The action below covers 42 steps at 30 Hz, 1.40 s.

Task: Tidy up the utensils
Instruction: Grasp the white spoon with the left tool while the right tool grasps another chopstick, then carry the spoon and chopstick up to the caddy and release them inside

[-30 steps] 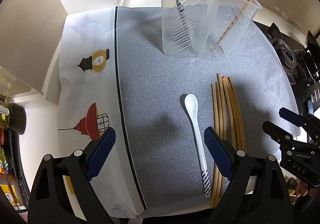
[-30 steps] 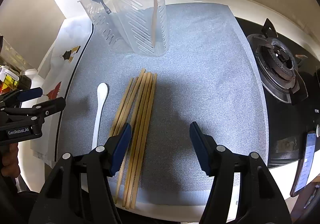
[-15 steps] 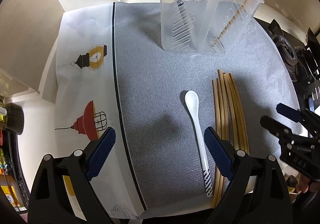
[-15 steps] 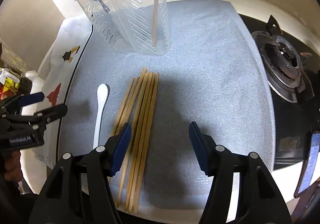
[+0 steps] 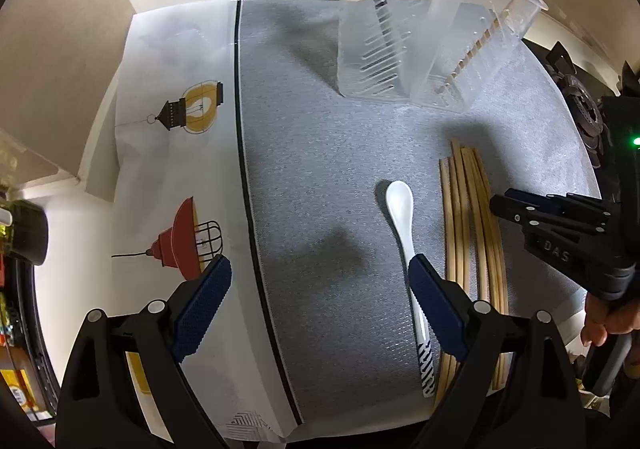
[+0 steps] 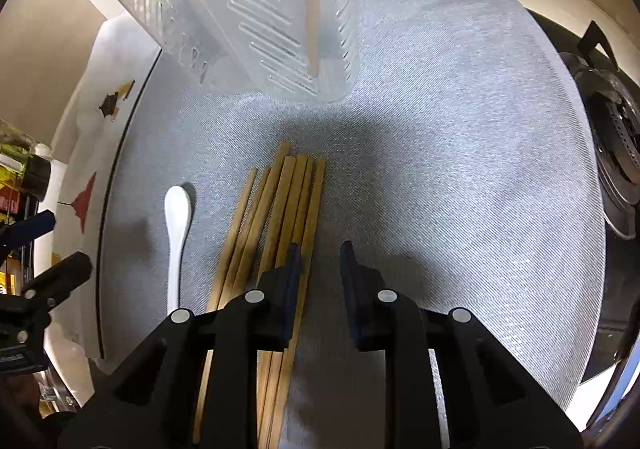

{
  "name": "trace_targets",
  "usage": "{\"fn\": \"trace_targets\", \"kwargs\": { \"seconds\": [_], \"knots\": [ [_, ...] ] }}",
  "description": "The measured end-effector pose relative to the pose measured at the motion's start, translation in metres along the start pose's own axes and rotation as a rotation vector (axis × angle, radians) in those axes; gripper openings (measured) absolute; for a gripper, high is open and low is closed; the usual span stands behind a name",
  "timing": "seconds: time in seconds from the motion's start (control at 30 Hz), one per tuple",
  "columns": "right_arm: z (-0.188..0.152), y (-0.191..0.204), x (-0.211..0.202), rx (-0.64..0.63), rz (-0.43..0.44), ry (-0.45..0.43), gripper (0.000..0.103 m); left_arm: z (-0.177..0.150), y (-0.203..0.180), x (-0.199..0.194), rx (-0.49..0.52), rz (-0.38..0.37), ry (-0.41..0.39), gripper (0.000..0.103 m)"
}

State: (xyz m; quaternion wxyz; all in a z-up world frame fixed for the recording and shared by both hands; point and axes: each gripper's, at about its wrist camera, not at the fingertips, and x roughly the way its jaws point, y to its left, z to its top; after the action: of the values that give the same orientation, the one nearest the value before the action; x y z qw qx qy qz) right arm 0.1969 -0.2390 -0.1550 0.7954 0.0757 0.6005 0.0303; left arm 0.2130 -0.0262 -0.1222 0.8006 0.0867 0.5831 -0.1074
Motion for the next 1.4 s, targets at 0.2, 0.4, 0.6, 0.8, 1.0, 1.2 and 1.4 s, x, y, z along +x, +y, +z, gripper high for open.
{"fn": "trace_targets", "kwargs": {
  "seconds": [0.2,0.4,0.6,0.8,1.0,1.2,1.4],
  "knots": [
    [0.003,0.008,0.006,-0.033,-0.038,-0.010,0.020,0.001,0.003,0.002,-0.012,0.002,0.005,0.087],
    [0.000,0.030,0.013,-0.144,-0.112,-0.095,0.008,0.005,-0.002,0.007,0.004,-0.003,0.009,0.087],
    [-0.009,0.009,0.003,-0.033,-0.053,-0.086,0.006,0.019,-0.016,0.019,0.061,-0.082,-0.031,0.087],
    [-0.021,-0.006,-0.004,0.006,-0.055,-0.074,0.006,0.035,-0.024,0.047,0.135,-0.160,0.022,0.054],
    [-0.030,-0.023,-0.010,0.010,-0.047,-0.073,0.006,0.043,-0.026,0.061,0.162,-0.196,0.062,0.046],
    [-0.030,-0.026,-0.008,0.010,-0.039,-0.063,0.006,0.046,-0.027,0.069,0.178,-0.198,0.055,0.037],
    [-0.026,-0.015,-0.002,0.005,-0.037,-0.062,0.006,0.042,-0.029,0.066,0.196,-0.250,0.044,0.007]
  ]
}}
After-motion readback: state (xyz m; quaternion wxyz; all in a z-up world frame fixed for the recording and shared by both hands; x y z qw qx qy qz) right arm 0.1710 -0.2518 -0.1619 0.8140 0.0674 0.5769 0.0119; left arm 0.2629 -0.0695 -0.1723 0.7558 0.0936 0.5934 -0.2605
